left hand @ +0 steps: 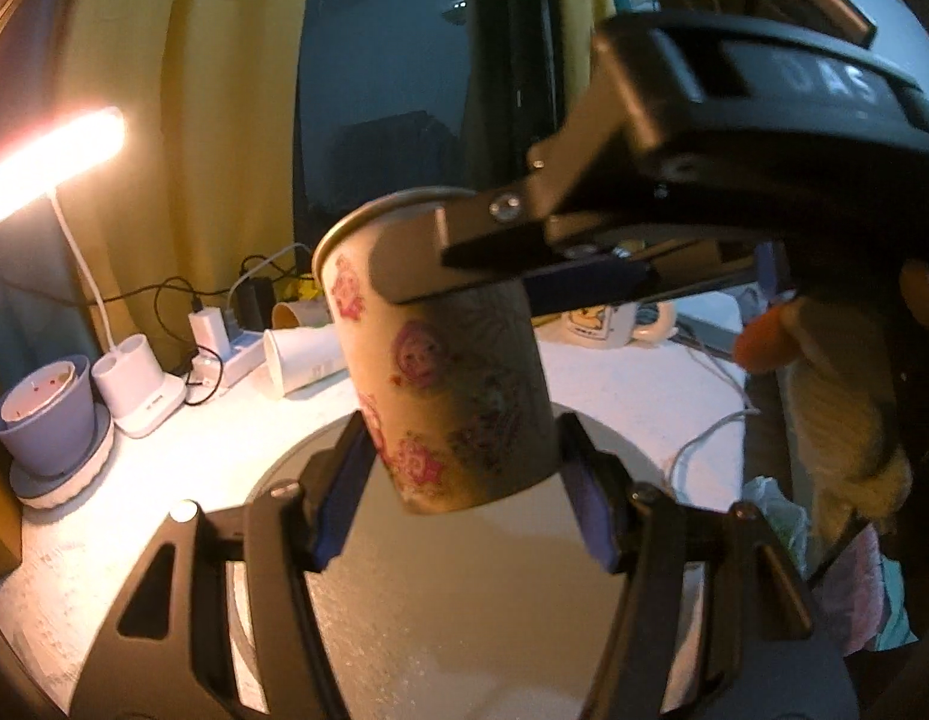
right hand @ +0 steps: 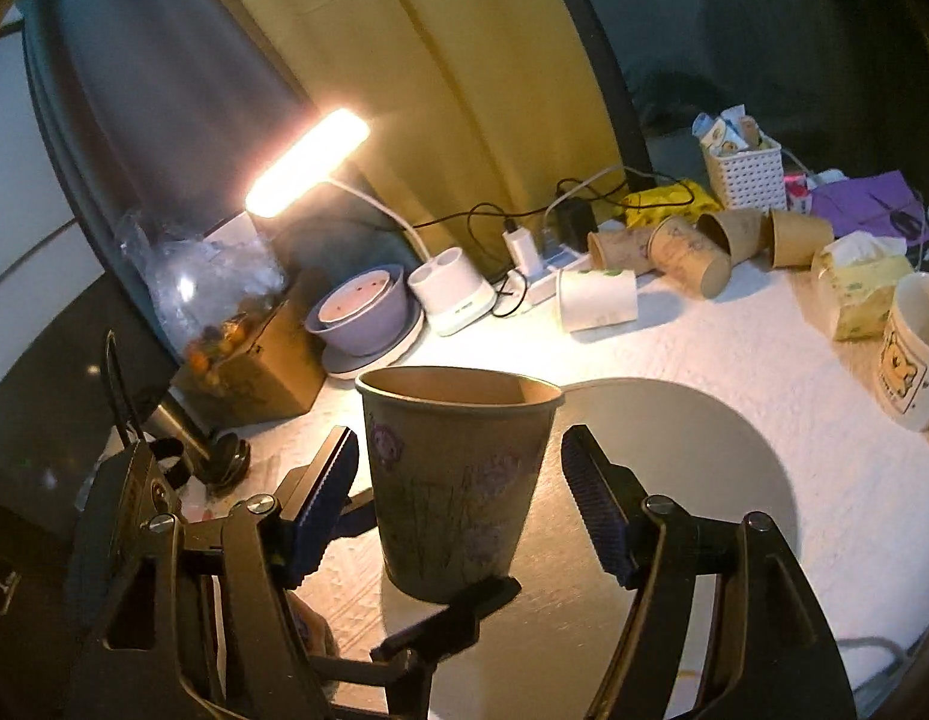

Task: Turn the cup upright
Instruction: 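Close the right gripper on the cup body while the left gripper opens and releases it, then lower the upright floral cup onto the grey mat with the right gripper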

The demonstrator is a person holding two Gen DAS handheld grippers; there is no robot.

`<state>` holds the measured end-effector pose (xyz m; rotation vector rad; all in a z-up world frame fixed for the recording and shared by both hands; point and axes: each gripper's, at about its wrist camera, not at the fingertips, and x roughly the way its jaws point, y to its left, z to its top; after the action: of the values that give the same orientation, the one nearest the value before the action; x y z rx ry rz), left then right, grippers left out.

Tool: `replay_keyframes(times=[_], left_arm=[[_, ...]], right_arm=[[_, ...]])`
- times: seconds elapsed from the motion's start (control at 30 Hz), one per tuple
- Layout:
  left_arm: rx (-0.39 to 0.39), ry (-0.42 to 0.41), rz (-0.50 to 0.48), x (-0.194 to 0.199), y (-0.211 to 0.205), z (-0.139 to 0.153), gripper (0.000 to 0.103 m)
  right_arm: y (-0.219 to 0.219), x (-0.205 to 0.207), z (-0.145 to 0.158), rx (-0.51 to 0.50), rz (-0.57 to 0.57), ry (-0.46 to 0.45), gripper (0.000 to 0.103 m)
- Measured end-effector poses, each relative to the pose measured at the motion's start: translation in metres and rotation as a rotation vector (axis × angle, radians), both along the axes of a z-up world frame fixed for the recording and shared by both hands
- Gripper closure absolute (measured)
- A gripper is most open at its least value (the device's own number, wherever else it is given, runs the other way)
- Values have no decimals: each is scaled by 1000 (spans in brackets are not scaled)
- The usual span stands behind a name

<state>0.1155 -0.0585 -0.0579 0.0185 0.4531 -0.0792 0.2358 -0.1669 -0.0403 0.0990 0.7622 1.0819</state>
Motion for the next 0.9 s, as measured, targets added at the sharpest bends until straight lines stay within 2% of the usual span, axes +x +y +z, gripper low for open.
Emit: replay_keyframes(times=[0.23, 0.43, 0.53, 0.6, 0.63, 0.9], left_arm=[[18, -23, -14, -11, -4, 3, 41], [9, 13, -2, -13, -4, 0, 40], [-27, 58, 5, -8, 1, -5, 38], [-53, 90, 9, -4, 5, -10, 24], [-72, 106, 9, -2, 8, -13, 23], [-172, 208, 65, 8, 39, -33, 23]], right_arm=[[3, -8, 1, 1, 24, 15, 30], [5, -12, -1, -8, 47, 16, 33], [8, -9, -6, -11, 60, 28, 35], [10, -7, -8, -13, 64, 34, 35], [12, -5, -10, -19, 61, 34, 35], [23, 13, -22, -83, 6, -20, 35]])
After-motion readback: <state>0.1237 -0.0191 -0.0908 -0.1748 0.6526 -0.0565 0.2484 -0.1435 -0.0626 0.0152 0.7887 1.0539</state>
